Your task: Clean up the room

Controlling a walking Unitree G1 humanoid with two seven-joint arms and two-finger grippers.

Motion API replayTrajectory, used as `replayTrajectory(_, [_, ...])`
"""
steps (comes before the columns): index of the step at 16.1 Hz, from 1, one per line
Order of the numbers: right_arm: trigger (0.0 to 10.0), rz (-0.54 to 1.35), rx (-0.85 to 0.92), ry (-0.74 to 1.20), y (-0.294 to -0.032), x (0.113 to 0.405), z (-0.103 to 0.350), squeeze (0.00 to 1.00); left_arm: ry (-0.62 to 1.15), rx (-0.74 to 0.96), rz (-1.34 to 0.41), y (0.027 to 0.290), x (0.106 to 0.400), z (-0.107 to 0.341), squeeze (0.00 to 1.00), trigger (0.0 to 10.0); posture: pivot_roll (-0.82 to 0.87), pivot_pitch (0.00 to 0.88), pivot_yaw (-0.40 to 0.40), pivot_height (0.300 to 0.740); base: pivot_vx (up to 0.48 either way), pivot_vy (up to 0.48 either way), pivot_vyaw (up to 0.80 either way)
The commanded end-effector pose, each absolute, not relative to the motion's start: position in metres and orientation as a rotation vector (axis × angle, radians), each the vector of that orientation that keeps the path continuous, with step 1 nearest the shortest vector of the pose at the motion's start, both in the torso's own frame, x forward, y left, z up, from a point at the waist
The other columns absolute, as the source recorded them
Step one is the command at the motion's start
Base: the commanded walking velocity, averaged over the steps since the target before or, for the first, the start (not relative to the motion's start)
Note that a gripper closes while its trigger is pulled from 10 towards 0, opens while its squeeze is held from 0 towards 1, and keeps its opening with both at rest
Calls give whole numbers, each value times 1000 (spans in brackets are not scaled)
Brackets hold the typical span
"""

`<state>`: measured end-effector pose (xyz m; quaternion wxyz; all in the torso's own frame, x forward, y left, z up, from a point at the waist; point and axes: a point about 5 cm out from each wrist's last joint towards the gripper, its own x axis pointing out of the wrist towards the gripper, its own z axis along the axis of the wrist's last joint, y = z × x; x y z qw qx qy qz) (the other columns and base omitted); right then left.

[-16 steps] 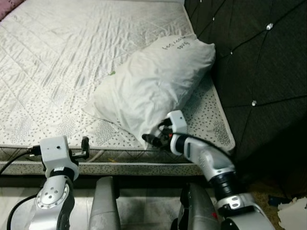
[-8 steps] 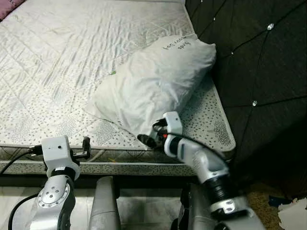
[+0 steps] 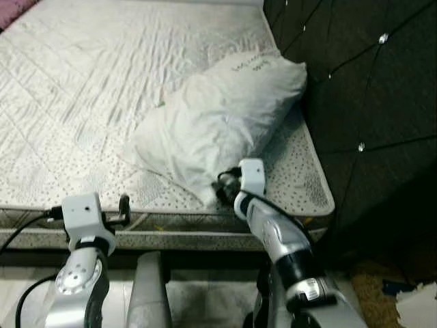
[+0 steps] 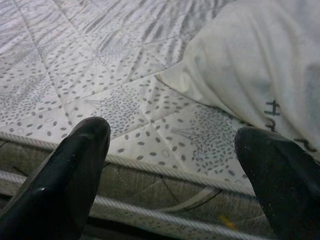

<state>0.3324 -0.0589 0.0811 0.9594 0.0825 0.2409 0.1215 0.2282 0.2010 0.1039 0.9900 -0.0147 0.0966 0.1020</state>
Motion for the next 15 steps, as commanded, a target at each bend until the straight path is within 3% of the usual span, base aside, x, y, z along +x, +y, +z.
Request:
replayTrajectory(1, [10000, 190, 171, 469, -60, 339, 83, 0, 190, -23, 197, 198, 231, 103, 0, 10000, 191, 49, -39, 571, 0, 0, 0])
replayTrajectory(4, [10000, 134, 171, 454, -61, 350, 85, 0, 156, -33, 220, 201, 239, 112, 0, 10000, 210, 32, -49, 571, 0, 0, 0])
replayTrajectory(5, [0, 153, 190, 433, -54, 353, 87, 0, 160, -11, 218, 207, 239, 110, 0, 10000, 218, 43, -51, 571, 0, 0, 0])
replayTrajectory(9, [0, 149, 241, 448, -49, 357, 86, 0, 135, -11, 247, 212, 245, 113, 0, 10000, 214, 41, -54, 571, 0, 0, 0])
replayTrajectory(15, [0, 121, 277, 396, -65, 370, 99, 0, 120, -8, 232, 211, 255, 115, 0, 10000, 192, 43, -44, 571, 0, 0, 0])
